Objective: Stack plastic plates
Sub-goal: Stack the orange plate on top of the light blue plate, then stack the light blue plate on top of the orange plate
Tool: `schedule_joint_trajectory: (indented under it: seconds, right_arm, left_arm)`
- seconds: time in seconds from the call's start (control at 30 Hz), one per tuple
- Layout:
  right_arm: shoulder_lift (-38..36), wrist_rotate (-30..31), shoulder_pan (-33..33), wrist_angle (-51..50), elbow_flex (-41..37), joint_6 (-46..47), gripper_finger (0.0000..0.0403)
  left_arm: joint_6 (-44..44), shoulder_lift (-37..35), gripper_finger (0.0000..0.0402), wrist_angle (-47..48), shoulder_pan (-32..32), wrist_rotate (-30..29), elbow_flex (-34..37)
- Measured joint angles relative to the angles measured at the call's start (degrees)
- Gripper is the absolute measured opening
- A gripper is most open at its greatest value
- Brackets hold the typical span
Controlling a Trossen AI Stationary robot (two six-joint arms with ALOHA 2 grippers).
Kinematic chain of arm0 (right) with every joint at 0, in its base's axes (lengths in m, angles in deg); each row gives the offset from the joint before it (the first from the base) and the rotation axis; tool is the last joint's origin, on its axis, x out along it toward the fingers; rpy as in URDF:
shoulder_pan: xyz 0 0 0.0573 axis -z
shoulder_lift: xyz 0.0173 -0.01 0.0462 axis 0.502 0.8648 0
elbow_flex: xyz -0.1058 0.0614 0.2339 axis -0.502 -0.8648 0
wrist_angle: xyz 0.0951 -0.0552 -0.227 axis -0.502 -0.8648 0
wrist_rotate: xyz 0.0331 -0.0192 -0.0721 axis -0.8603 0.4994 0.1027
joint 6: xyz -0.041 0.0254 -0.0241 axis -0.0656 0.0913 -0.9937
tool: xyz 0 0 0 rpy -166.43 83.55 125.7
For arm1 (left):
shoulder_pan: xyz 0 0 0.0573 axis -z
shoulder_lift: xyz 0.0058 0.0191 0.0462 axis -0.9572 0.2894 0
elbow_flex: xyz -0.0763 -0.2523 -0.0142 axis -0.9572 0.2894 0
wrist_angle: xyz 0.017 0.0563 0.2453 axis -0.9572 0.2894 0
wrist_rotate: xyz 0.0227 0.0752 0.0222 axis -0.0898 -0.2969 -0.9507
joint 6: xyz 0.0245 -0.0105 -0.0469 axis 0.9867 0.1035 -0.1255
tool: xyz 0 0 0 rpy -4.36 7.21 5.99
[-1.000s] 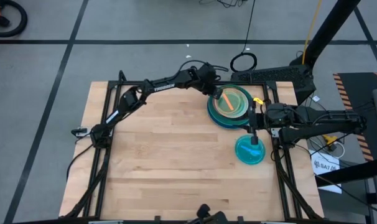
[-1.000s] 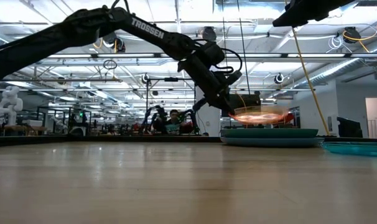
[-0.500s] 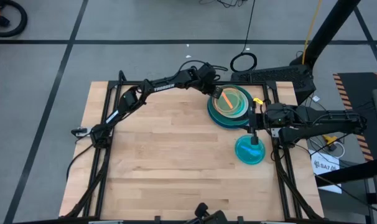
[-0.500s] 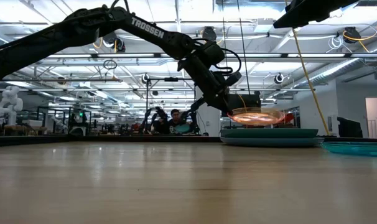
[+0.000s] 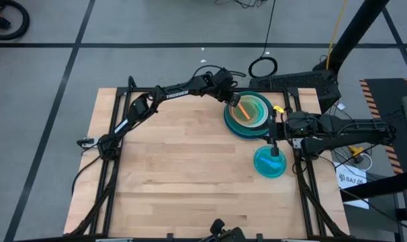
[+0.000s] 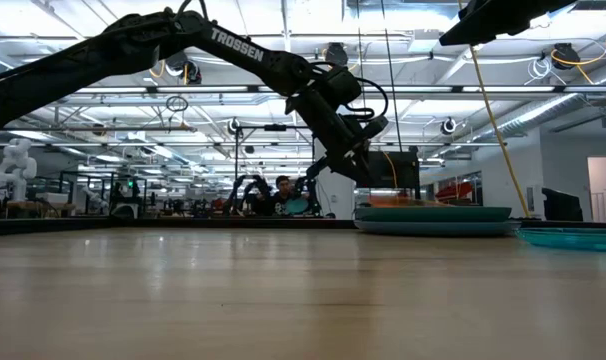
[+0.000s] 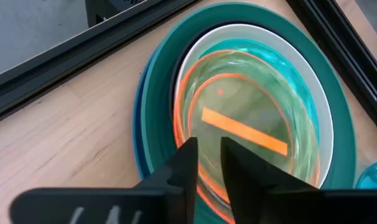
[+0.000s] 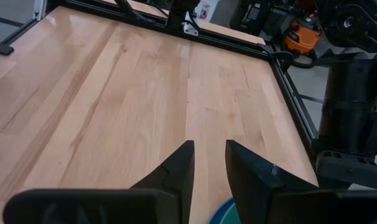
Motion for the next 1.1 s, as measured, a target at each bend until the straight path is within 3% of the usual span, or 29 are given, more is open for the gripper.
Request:
schedule_joint_trajectory:
  seconds: [0.2,0.43,0.63,0.87,1.1]
  right_arm:
    - [0.0,0.0,-0.01,-0.47,0.0,0.02,0.0084]
    - [0.02,0.11,0.01,-1.15,0.0,0.69,0.0084]
    - [0.02,0.53,0.01,-1.19,0.0,2.65,0.0084]
    - [0.28,7.41,0.05,-1.48,0.0,9.6,0.0084]
    - [1.68,7.63,0.01,-2.96,0.0,16.72,0.0084]
  left_arm:
    - [1.06,0.0,0.0086,-0.02,-0.04,0.01,0.0]
    - [10.52,-1.5,0.0087,4.31,-0.02,-0.04,0.02]
    - [18.69,-4.28,0.0088,8.75,1.71,-3.86,0.02]
    - [27.29,-9.26,0.0088,11.97,4.83,-6.51,0.02]
    - [30.9,-13.83,0.0088,14.27,6.44,-6.16,3.63]
